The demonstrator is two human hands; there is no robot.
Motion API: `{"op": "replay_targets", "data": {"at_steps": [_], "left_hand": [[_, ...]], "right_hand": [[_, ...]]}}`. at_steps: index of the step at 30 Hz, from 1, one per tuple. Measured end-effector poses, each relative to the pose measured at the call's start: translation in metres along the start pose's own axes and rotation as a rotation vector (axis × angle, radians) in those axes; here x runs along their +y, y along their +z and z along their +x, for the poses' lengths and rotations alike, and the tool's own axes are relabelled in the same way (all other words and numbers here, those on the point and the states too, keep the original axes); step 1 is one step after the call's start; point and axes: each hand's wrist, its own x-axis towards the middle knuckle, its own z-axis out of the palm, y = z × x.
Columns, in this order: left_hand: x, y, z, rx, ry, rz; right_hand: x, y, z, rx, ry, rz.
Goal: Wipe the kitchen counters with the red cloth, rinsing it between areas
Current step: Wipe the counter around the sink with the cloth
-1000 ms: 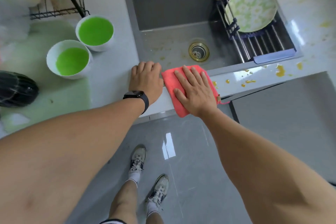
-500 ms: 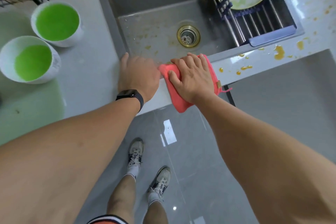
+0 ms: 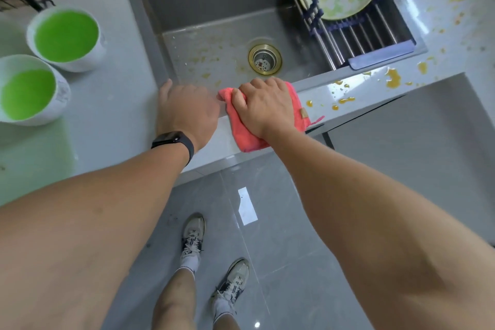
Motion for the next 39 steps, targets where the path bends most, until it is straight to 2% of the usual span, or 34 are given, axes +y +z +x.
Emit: {"op": "replay_targets", "data": {"at_steps": [2, 7, 14, 18, 27, 30, 33, 35, 39], "left_hand": [[-0.001, -0.002, 0.001, -0.005, -0.001, 0.001], [0.003, -0.007, 0.0, -0.016, -0.013, -0.01], [0.002, -0.003, 0.001, -0.001, -0.007, 0.02], [0.002, -0.001, 0.0, -0.01, -0.002, 0.036], [0.001, -0.001, 0.0, -0.003, -0.016, 0.052], [0.002, -0.003, 0.001, -0.011, -0.014, 0.044], [-0.003, -0.001, 0.0, -0.014, -0.023, 0.041], [-0.002, -0.001, 0.0, -0.009, -0.022, 0.042], [0.0, -0.002, 0.001, -0.027, -0.014, 0.055]], "right_hand": [[0.001, 0.002, -0.02, 0.023, -0.015, 0.063], [0.032, 0.002, -0.063, -0.076, -0.061, 0.069], [0.044, -0.002, -0.041, -0.148, -0.06, 0.049], [0.039, -0.004, -0.027, -0.131, -0.018, 0.037], [0.048, -0.005, -0.009, -0.07, -0.12, 0.045], [0.047, -0.007, -0.01, -0.033, -0.097, 0.058], [0.049, -0.004, -0.02, -0.079, -0.107, 0.052], [0.065, -0.005, -0.025, -0.09, -0.109, 0.034], [0.11, -0.013, -0.027, -0.092, 0.009, 0.027]]}}
